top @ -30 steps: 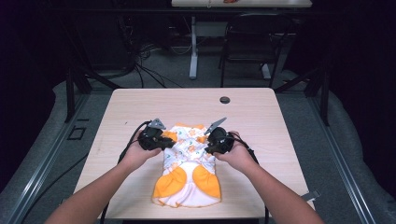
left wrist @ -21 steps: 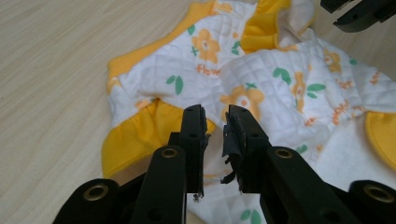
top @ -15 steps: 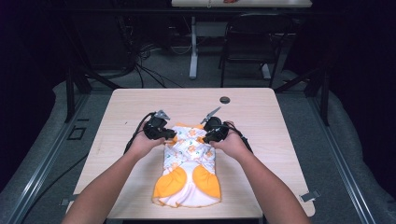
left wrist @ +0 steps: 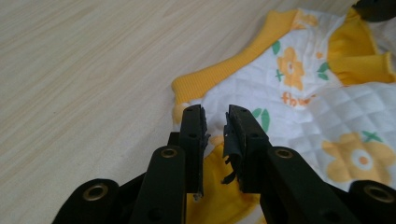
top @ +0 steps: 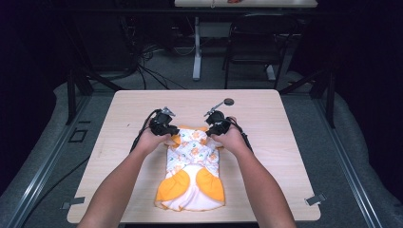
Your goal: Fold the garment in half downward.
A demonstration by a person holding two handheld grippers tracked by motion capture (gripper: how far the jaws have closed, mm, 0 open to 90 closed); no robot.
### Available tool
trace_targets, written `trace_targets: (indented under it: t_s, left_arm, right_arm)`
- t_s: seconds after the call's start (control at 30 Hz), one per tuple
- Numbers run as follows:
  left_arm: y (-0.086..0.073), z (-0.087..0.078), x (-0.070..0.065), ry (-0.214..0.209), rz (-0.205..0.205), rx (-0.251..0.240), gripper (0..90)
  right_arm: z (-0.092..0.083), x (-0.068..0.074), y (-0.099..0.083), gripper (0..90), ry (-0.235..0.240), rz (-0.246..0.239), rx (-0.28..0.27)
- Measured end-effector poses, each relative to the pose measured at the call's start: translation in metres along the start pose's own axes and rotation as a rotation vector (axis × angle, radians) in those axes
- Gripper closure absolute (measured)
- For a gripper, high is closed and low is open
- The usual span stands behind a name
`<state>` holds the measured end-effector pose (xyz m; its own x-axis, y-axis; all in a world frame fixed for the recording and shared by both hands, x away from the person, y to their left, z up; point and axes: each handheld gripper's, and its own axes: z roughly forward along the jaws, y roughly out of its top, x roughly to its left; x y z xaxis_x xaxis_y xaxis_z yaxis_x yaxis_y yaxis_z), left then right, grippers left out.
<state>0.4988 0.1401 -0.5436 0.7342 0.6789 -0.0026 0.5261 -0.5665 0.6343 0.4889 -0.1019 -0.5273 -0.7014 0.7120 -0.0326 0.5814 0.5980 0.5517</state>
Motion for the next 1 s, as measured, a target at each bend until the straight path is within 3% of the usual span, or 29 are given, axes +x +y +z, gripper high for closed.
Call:
trace_targets:
  t_s: [0.17,0.3,0.5,0.63,0.77,0.9,1.0]
  left_arm:
    - [-0.002,0.008,0.0,0.009,-0.004,0.018,73.5]
    - [-0.003,0.012,-0.003,0.007,0.01,0.035,73.6]
    - [-0.013,0.015,-0.004,-0.008,-0.008,0.038,74.6]
    - [-0.019,0.011,-0.007,-0.013,-0.008,0.038,75.3]
    - [-0.024,0.006,-0.013,-0.024,0.007,0.05,75.4]
    - [-0.028,0.003,-0.018,-0.033,0.019,0.054,75.4]
    - [-0.028,-0.002,-0.019,-0.045,0.028,0.047,75.1]
  right_arm:
    - [0.004,-0.005,0.002,71.9,-0.011,0.039,-0.008]
    - [0.005,-0.007,-0.001,71.5,0.007,0.077,-0.041]
    - [0.007,-0.005,-0.008,83.6,0.042,0.024,0.047]
    - [0.007,0.006,-0.015,88.2,0.084,-0.033,0.064]
    - [0.005,0.012,-0.022,86.1,0.099,-0.068,0.08]
    - [0.002,0.02,-0.029,76.6,0.121,-0.107,0.12]
    - [-0.009,0.024,-0.027,73.6,0.15,-0.11,0.078]
